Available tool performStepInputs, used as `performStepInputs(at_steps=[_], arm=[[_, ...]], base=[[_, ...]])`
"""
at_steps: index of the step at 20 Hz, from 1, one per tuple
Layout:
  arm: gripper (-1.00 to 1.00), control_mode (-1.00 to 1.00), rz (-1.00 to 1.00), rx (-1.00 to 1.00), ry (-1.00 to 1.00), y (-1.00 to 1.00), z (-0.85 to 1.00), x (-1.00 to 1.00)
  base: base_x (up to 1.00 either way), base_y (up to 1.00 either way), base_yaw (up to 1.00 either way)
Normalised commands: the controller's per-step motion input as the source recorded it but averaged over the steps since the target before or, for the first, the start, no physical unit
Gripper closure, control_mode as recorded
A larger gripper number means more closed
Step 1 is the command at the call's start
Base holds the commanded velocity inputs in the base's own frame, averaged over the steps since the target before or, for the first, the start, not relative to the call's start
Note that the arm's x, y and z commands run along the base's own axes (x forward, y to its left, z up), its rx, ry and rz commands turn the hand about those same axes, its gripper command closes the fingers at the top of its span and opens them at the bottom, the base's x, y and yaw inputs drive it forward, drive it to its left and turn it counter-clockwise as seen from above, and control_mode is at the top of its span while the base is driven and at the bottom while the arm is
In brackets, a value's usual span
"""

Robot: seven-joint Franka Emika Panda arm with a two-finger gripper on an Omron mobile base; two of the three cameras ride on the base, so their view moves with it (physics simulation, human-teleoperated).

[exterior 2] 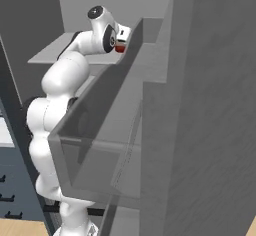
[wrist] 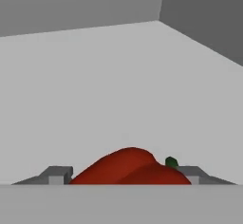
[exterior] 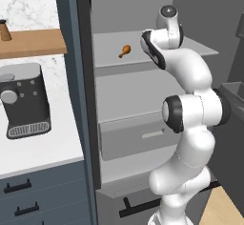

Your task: Place one bell pepper and one chicken drumstick in each tupperware on the nearby counter, to pack two identical lunches.

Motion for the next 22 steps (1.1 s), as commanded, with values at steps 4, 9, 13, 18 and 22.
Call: performStepInputs(at_steps=[4,9,13,18,22], arm=[[1.0,-1.0,0.0,-0.01,-0.15,0.04,-0.17,-1.0],[1.0,-1.0,0.0,0.0,-0.11,0.08,-0.08,-1.0],[1.0,-1.0,0.02,0.0,-0.04,0.18,-0.06,-1.0],[1.0,-1.0,0.1,0.0,0.0,0.21,0.0,-1.0],[1.0,-1.0,0.14,0.0,0.02,0.18,-0.21,-1.0]], base=[[0.0,0.0,0.0],[0.0,0.0,0.0],[0.0,0.0,0.0],[0.0,0.0,0.0],[0.0,0.0,0.0]])
